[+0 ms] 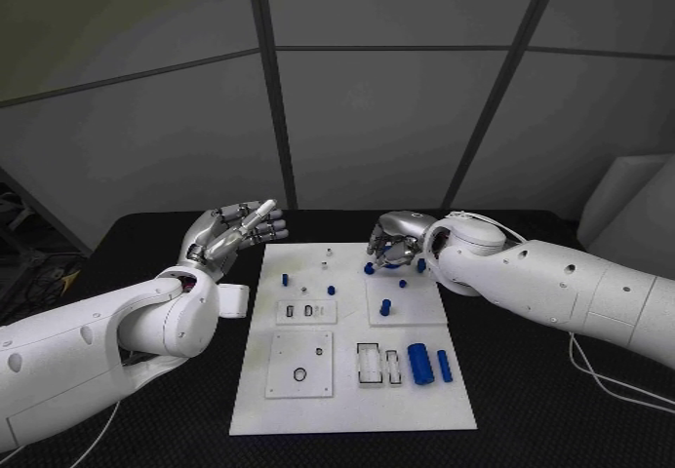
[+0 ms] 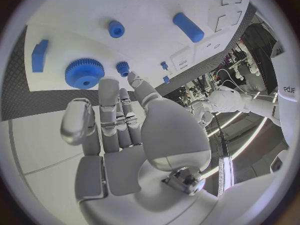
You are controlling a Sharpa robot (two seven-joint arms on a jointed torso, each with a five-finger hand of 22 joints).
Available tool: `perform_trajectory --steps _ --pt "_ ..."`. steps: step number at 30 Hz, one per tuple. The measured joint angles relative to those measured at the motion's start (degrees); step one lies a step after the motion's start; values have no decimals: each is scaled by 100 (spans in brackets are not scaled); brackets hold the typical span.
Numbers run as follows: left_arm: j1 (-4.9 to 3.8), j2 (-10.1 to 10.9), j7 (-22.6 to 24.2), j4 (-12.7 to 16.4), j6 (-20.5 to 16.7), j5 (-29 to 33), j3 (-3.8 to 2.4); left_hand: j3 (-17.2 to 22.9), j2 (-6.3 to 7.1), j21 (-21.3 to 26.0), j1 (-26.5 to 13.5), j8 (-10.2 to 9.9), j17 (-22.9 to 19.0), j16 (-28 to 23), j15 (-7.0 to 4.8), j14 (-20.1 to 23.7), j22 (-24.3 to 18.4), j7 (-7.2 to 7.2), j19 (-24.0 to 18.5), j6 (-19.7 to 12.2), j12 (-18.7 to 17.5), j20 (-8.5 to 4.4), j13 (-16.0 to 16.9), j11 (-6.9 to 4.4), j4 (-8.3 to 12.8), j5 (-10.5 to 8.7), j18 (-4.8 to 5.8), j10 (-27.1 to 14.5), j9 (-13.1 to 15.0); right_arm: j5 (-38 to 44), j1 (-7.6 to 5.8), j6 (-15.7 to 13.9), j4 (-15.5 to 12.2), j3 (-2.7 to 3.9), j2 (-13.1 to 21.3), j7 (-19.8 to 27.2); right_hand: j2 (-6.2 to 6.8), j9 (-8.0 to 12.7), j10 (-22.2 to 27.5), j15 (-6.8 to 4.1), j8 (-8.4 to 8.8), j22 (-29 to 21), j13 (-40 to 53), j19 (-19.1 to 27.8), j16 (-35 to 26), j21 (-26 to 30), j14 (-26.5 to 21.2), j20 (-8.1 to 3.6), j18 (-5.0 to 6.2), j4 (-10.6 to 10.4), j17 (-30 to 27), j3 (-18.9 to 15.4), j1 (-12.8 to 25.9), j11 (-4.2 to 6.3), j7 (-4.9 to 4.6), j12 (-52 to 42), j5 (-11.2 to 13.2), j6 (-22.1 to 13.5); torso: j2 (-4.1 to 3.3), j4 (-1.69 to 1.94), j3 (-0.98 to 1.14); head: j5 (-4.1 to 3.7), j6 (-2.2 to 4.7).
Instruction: Assemble the parts on the task board
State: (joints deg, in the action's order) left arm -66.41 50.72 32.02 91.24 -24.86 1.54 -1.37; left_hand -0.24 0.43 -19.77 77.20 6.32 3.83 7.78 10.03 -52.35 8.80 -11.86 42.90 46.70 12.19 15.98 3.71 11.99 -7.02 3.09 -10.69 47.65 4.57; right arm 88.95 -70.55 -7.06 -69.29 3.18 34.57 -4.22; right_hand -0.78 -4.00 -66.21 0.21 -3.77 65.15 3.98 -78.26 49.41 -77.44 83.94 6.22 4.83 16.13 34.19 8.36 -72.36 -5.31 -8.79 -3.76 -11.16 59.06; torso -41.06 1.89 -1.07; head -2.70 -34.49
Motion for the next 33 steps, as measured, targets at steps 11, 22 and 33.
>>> perform_trajectory --steps 11,22,33 --pt "0 0 -39 12 70 -27 -5 -16 0 0 0 0 -6 -23 0 0 0 0 0 0 -28 0 0 0 16 0 0 0 0 195 -2 211 -30 0 -75 -80 0 0 20 0 0 415 0 -111 572 -252 0 11 2 15 497 67 0 -21 -18 0 -32 -18 -74 23 -2 -7 5" --pt "-2 32 -60 19 89 -37 -6 -16 0 0 0 0 -6 -23 0 0 -1 0 0 0 -28 0 0 0 16 0 0 -1 0 291 -3 336 38 0 -150 -121 -59 -12 6 0 0 754 6 -256 971 -451 0 13 -88 7 866 196 -11 -7 -19 0 -87 -18 -115 31 -3 9 21" --pt "-5 47 -76 32 95 -41 -6 -16 1 0 0 0 -5 -23 0 0 -1 0 -1 -1 -28 0 0 0 16 0 0 -1 0 373 -16 431 75 8 -194 -165 -281 -50 -234 -1 -22 980 11 -421 1366 -672 0 -27 -177 43 1190 683 -161 58 48 5 119 246 -148 37 -3 -1 -44"
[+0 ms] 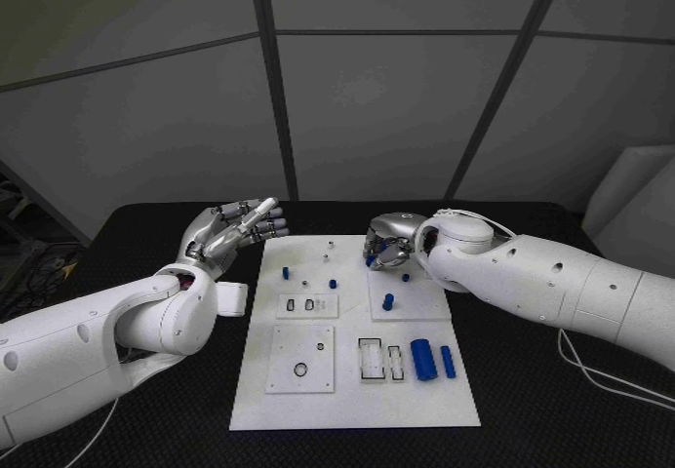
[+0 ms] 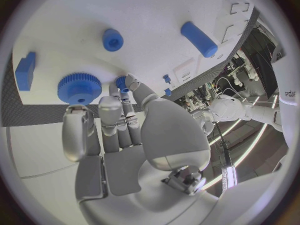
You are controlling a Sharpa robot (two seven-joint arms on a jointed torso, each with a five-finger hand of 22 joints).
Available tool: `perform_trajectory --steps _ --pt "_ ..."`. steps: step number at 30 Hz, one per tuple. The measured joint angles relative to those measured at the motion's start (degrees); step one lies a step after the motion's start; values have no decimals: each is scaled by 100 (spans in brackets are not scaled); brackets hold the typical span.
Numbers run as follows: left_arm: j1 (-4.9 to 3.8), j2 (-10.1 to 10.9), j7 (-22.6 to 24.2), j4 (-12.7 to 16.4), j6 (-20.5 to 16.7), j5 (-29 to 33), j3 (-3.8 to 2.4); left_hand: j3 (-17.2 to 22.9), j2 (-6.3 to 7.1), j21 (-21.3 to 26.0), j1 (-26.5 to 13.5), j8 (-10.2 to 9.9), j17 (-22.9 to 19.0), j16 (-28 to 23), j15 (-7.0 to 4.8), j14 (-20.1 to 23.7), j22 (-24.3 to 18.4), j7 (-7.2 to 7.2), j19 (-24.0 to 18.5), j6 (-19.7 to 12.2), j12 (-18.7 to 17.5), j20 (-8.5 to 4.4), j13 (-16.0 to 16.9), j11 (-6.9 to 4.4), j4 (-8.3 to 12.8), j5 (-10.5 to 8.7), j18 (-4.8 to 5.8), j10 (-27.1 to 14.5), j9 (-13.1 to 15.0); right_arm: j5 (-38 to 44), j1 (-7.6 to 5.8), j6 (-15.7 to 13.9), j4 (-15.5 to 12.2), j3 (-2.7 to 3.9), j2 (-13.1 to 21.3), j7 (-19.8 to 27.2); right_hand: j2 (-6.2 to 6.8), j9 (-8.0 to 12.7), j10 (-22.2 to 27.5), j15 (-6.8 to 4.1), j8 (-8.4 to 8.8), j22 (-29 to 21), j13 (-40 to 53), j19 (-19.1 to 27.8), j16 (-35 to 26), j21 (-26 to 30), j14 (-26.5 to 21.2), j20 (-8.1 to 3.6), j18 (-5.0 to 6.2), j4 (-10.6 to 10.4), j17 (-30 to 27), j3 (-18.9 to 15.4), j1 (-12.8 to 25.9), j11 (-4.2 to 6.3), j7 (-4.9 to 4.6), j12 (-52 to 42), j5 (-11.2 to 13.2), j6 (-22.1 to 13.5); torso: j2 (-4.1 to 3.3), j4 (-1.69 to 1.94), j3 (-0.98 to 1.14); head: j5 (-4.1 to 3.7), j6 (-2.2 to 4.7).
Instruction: Assemble the parts on the task board
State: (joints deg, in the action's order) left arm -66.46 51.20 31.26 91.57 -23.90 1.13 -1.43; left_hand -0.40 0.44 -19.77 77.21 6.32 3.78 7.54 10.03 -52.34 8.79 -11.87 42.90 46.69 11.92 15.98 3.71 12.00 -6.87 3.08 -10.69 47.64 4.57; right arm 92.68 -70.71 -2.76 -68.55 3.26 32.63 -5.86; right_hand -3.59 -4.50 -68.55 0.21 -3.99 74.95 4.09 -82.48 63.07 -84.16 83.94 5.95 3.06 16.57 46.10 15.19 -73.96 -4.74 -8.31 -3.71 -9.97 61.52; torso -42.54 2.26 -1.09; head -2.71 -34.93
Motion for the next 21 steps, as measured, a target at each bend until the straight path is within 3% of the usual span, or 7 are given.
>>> perform_trajectory --steps 8,15,21 --pt "-2 20 -10 5 2 -3 -1 -9 0 0 0 -23 0 0 0 0 0 0 0 0 0 0 0 0 9 0 0 0 0 46 5 -139 -54 -7 25 13 -36 -43 -132 -34 -45 0 41 -112 120 -122 8 -14 0 -14 74 347 -39 12 71 38 37 226 -8 3 -2 3 -32" --pt "-5 39 -18 -10 6 -5 -1 -16 0 0 0 -23 1 0 0 0 0 0 0 0 0 0 0 0 16 0 0 0 0 2 8 -560 -236 -6 111 76 -12 -84 -149 -43 -46 -1 59 -120 162 -137 -1 -22 1 -29 93 440 -63 -5 80 18 10 251 -9 2 -2 27 15" --pt "-10 38 -27 -22 12 -6 -2 -16 0 0 0 -23 1 0 0 0 0 0 0 0 0 0 0 0 16 0 -1 0 0 -54 -57 -907 -83 -1 -107 80 16 -84 -149 -43 -45 -1 67 -120 185 -144 -1 -22 1 -30 93 441 -33 -5 99 18 9 269 -25 3 -9 23 61"
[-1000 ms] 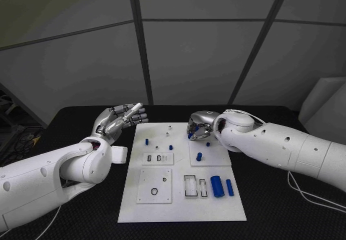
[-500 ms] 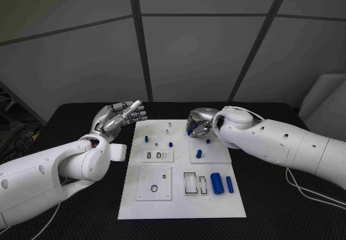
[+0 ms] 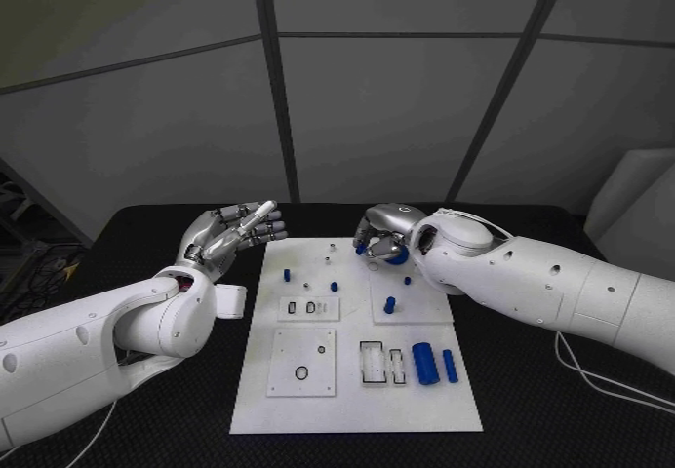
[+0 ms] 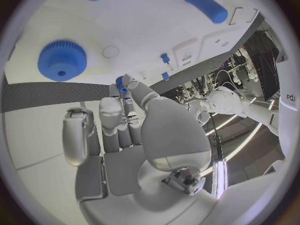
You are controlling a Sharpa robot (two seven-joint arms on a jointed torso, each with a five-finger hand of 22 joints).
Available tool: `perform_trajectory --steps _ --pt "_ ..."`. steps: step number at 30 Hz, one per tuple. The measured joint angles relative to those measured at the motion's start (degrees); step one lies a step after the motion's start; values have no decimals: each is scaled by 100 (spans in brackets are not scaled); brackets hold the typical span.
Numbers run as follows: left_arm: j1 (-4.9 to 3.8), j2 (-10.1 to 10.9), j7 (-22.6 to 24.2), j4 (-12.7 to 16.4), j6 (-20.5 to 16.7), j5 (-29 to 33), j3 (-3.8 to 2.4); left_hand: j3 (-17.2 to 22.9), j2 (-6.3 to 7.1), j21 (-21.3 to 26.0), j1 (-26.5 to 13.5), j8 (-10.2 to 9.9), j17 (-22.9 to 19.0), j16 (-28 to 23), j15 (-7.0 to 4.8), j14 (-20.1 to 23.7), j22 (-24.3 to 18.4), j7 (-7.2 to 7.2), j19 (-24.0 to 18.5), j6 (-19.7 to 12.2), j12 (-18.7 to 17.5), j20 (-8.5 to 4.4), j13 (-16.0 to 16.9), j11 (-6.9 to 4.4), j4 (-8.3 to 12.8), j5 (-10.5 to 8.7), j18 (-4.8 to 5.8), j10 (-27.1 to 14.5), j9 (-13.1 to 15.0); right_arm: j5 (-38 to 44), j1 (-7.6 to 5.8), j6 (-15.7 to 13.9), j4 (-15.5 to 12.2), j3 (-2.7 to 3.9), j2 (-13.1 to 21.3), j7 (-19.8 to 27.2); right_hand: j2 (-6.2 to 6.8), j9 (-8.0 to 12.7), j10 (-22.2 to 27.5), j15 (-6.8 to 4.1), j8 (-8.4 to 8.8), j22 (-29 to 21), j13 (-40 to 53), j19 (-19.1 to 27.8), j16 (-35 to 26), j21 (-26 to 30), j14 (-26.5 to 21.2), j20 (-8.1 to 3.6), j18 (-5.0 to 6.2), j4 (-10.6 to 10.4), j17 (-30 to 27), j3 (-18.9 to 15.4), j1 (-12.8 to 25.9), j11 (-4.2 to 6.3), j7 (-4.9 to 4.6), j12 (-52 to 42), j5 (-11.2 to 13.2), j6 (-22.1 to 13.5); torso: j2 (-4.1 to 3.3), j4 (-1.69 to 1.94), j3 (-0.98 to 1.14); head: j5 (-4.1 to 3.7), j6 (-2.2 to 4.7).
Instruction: Assemble the parts on the task board
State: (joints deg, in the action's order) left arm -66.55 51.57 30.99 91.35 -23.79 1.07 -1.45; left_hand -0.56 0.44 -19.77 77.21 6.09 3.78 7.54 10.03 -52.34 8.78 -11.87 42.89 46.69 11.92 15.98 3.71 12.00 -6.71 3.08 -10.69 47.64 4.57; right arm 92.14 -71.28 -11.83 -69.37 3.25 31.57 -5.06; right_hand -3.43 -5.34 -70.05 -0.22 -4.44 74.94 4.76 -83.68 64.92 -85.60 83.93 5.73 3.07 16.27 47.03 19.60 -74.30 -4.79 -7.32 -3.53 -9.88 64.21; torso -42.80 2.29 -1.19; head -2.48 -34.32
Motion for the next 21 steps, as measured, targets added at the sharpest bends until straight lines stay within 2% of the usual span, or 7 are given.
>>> perform_trajectory --steps 10,21 --pt "-2 -59 -21 -15 14 0 0 0 0 0 0 0 -5 -25 0 0 0 0 0 0 -23 0 0 0 0 0 0 0 0 -80 -41 -340 607 -1 -596 23 47 -4 -52 0 2 -1 -7 0 -1 0 0 0 0 -46 -1 80 115 51 1 0 -1 0 -26 41 -10 3 49" --pt "-12 -119 -37 -37 31 -1 0 0 0 0 0 0 -4 -25 0 0 0 0 0 0 -23 0 -5 0 0 0 0 0 -5 -114 -43 -383 1181 -2 -1097 82 71 -10 -69 0 46 -1 -28 0 20 0 0 0 1 -79 5 121 150 69 1 1 3 -2 -52 62 -21 0 37"
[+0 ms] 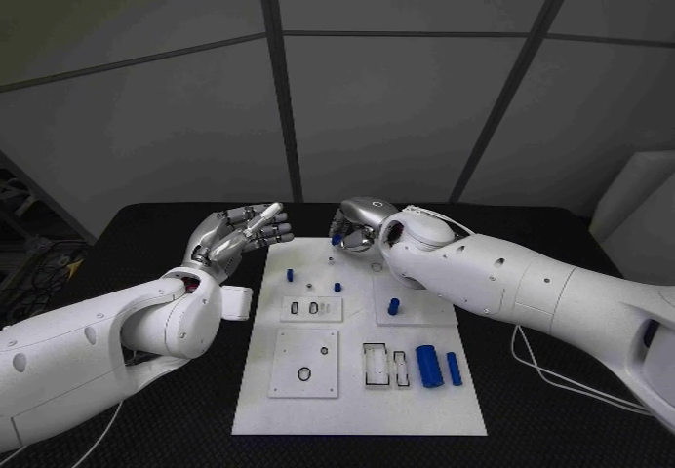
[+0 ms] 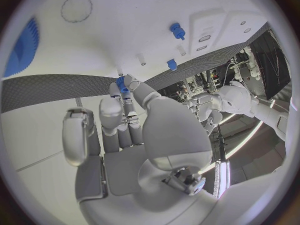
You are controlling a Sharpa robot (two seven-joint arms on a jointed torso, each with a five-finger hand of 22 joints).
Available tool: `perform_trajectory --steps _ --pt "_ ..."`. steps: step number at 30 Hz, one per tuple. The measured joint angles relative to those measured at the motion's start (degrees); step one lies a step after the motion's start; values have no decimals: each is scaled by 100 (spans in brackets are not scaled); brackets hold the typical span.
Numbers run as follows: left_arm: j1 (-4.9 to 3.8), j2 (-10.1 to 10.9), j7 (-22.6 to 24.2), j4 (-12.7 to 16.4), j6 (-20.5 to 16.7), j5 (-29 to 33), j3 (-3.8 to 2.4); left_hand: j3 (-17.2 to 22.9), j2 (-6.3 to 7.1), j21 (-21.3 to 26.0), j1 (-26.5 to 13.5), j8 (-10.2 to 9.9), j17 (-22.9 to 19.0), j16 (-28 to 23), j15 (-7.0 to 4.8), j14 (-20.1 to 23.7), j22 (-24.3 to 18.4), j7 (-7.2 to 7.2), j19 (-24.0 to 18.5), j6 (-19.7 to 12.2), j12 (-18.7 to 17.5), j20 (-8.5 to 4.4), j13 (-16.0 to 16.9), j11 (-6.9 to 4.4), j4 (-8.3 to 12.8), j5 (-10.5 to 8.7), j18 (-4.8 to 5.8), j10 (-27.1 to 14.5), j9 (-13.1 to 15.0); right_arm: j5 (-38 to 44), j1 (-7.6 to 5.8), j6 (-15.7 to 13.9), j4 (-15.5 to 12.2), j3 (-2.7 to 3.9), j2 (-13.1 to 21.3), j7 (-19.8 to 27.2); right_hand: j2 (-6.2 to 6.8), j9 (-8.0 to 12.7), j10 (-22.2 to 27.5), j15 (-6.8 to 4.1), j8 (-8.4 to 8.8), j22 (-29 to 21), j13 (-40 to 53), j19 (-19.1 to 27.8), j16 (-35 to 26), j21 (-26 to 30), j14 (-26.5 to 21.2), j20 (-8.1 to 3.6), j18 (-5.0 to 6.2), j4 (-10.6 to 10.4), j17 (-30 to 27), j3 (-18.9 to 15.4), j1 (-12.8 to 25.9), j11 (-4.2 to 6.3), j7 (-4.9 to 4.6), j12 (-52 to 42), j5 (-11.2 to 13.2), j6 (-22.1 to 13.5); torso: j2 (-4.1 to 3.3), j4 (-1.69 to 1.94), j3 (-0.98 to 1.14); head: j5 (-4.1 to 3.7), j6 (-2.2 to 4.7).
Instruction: Assemble the parts on the task board
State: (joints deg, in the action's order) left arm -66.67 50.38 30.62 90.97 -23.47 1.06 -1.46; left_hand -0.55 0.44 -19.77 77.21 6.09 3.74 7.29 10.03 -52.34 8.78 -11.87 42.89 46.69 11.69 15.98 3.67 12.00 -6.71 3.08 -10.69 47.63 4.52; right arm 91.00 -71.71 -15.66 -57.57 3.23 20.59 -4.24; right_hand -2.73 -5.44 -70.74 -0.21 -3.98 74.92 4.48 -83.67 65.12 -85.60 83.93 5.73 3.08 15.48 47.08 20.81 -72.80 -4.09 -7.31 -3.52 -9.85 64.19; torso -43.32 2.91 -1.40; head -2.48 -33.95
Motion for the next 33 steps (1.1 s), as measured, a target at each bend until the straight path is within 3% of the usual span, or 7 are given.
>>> perform_trajectory --steps 11,33 --pt "-46 -19 -2 0 7 -2 -7 0 0 0 0 0 0 0 0 0 0 0 0 0 0 0 0 0 0 0 0 0 0 0 -4 81 206 2 -164 34 24 2 0 0 6 0 2 0 0 0 0 0 1 18 -8 18 23 0 5 5 2 -7 -19 -4 -1 23 -7" --pt "-66 -17 -9 -31 20 -2 -9 0 0 0 0 0 1 2 0 0 -5 0 0 0 0 0 1 0 0 0 0 0 0 153 -30 186 172 18 -111 -143 54 2 1 0 55 -1 -2 1 23 0 0 0 1 19 8 51 53 0 6 10 22 -29 -37 -14 3 44 -29"
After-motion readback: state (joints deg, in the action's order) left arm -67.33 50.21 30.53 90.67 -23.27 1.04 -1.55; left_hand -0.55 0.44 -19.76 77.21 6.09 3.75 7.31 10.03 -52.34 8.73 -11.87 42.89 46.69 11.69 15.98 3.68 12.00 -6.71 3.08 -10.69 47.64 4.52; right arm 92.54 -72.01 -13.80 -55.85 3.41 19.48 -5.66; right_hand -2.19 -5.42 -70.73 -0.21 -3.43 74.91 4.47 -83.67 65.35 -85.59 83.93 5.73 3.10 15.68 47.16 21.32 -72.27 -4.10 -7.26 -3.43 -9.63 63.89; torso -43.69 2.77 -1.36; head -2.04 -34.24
